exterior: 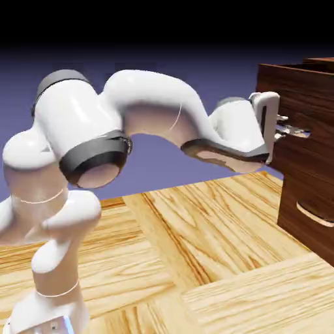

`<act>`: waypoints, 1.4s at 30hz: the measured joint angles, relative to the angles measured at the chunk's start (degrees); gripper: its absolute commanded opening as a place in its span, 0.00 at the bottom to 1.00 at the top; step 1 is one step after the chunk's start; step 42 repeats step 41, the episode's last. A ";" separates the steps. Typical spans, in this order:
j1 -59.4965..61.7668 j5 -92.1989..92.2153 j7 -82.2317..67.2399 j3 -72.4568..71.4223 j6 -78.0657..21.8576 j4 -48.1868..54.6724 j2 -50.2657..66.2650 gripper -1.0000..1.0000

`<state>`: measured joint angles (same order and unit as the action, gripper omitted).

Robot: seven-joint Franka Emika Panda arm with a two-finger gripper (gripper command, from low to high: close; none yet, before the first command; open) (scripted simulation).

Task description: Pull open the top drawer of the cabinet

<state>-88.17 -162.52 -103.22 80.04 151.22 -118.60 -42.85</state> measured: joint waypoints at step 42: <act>7.44 9.64 -39.48 -10.26 -15.19 -21.77 -37.92 1.00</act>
